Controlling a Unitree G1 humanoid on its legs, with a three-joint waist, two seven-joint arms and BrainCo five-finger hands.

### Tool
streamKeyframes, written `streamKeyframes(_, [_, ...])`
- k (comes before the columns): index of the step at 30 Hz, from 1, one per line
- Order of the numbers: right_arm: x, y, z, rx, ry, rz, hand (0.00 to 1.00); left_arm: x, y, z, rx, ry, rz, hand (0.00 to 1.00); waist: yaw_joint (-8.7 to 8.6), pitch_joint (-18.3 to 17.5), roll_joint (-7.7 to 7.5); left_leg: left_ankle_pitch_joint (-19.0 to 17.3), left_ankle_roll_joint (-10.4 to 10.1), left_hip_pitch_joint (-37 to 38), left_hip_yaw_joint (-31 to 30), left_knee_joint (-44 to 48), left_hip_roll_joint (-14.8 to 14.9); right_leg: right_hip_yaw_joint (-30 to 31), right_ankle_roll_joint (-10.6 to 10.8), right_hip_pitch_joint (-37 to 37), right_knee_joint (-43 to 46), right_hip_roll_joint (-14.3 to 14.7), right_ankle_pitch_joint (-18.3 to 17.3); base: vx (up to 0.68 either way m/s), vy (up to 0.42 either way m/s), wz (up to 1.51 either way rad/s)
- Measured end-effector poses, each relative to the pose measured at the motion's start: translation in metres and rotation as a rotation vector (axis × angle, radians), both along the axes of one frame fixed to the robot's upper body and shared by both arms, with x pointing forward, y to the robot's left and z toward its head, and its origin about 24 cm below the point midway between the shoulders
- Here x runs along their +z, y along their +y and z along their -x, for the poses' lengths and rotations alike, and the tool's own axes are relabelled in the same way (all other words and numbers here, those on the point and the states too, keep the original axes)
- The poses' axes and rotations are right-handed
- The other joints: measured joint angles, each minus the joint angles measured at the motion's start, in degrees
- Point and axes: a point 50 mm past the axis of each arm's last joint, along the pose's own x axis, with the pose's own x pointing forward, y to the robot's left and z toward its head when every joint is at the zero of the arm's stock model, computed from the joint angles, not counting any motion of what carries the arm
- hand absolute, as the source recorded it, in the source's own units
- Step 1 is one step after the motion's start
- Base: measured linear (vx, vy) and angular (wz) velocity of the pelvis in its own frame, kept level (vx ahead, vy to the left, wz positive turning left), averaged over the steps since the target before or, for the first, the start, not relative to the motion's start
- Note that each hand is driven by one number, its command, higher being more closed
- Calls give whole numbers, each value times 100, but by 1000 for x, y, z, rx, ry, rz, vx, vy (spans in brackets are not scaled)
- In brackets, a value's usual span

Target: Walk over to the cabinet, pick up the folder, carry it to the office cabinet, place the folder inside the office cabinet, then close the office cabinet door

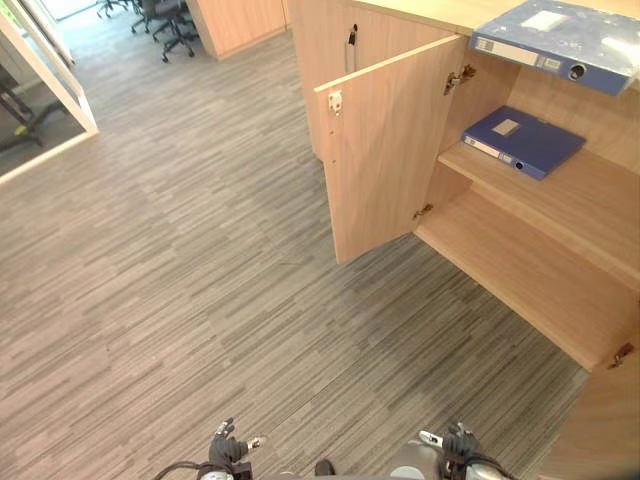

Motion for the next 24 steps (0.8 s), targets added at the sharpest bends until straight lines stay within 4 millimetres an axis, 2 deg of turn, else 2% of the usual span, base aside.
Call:
streamKeyframes(2, [3, 0, -7, 5, -22, 4, 0, 0, 2, 0, -7, 2, -6, 0, -10, 173, 43, -11, -19, 286, 49, 4, 271, -680, 293, -67, -580, 212, -317, 207, -84, -19])
streamKeyframes(3, [3, 0, -8, 6, -24, 2, 0, 0, 2, 1, -6, 4, -6, 0, -18, 198, 64, -24, -40, 335, 79, 5, 345, -832, 311, -123, -851, 290, -327, 172, -127, -29])
streamKeyframes(4, [3, 1, -9, 9, -27, 2, 0, 0, 2, 2, -8, 7, -6, 0, -25, 219, 58, -99, -163, 424, 177, 5, 476, -1088, 335, -254, -1544, 511, -309, 180, -179, -26])
streamKeyframes(5, [3, 3, -10, 12, -29, -3, 0, 1, 3, 0, -15, 1, -7, 0, -22, 247, -58, -196, -317, 498, 269, 1, 468, -1308, 268, -335, -2395, 678, -78, 180, -208, -25])
streamKeyframes(6, [2, 4, -9, 10, -26, -5, 0, 1, 5, 0, -19, 0, -13, 0, -22, 233, -172, -269, -422, 547, 315, -6, 408, -1414, 181, -360, -2882, 727, 339, 190, -249, -46])
streamKeyframes(7, [4, -2, -12, 12, -27, 9, 0, -1, -2, -1, -22, 11, 13, 0, 28, 282, -84, -443, -581, 678, 442, -106, 464, -1518, -387, -383, -3039, 876, 448, 156, -224, -63])
streamKeyframes(8, [7, -4, -18, 16, -43, 18, 0, -1, -8, -1, -31, 9, 27, 0, -8, 270, 13, -456, -613, 643, 607, -120, 572, -1526, -454, -457, -3092, 1028, 353, 156, -215, -62])
streamKeyframes(10, [6, -4, -15, 5, -38, 14, 0, 1, -10, -7, -46, -11, 32, 0, -122, 294, 21, -445, -617, 660, 673, -105, 614, -1537, -450, -483, -2954, 1053, 140, 122, -230, -14])
streamKeyframes(11, [4, -5, -7, -10, -21, 10, 0, 3, -14, -12, -65, -31, 42, 0, -157, 290, 20, -470, -655, 697, 793, -92, 689, -1576, -377, -459, -2836, 1090, -88, 96, -236, 2])
streamKeyframes(12, [3, -5, -5, -12, -15, 10, 0, 4, -16, -14, -69, -41, 47, 0, -168, 290, 20, -495, -690, 700, 859, -68, 731, -1587, -371, -456, -2817, 1119, -143, 78, -200, 2])
streamKeyframes(14, [1, -3, -2, -27, -13, 0, 0, 7, -18, -21, -81, -65, 55, 0, -254, 284, 29, -637, -837, 671, 963, 110, 924, -1684, -351, -413, -2797, 1244, -335, 84, -193, 3])
streamKeyframes(16, [0, -3, 2, -53, -8, -9, 0, 8, -19, -23, -98, -67, 58, 0, -284, 264, -14, -742, -966, 536, 1042, 647, 1095, -1789, -359, -276, -2808, 1278, -504, 93, -190, 3])
streamKeyframes(18, [-2, -3, 8, -58, 7, -11, 0, 9, -22, -25, -135, -70, 57, 0, -308, 260, -50, -758, -1038, 120, 1188, 1859, 1400, -1823, -390, -42, -3094, 1396, -523, 86, -214, -7])
streamKeyframes(19, [-3, -2, 9, -60, 16, -15, 0, 10, -22, -26, -139, -78, 55, 0, -269, 271, -67, -605, -1205, -209, 1216, 2856, 1696, -1836, -388, 154, -3382, 1561, -522, 97, -232, -47])
streamKeyframes(20, [-3, -1, 7, -52, 14, -16, 0, 9, -19, -20, -134, -69, 50, 0, -213, 280, -81, -304, -1236, -442, 1208, 3654, 1914, -1897, -387, 460, -3735, 1740, -523, 138, -201, -65])
streamKeyframes(21, [-2, 0, 5, -44, 10, -15, 0, 9, -18, -17, -132, -65, 49, 0, -177, 256, -37, -209, -1235, -561, 1204, 3954, 2002, -1968, -392, 639, -3878, 1812, -529, 263, -60, -85])
streamKeyframes(22, [-1, 2, 2, -32, -2, -15, 0, 11, -14, -16, -127, -78, 36, 0, -158, 256, -122, -387, -1241, -756, 1322, 4608, 2089, -2024, -309, 733, -3833, 1773, -440, 242, -18, -89])
streamKeyframes(23, [0, 2, -1, -33, -15, -17, 0, 13, -11, -15, -118, -86, 30, 0, -116, 290, -38, -630, -1178, -897, 1355, 4993, 2256, -1820, -403, 804, -3853, 1996, -331, 201, -12, -93])
streamKeyframes(24, [1, 3, -3, -32, -20, -21, 0, 14, -10, -15, -112, -90, 28, 0, -92, 278, -23, -741, -1151, -1015, 1351, 5057, 2283, -1708, -408, 817, -3897, 2094, -336, 98, -42, -109])
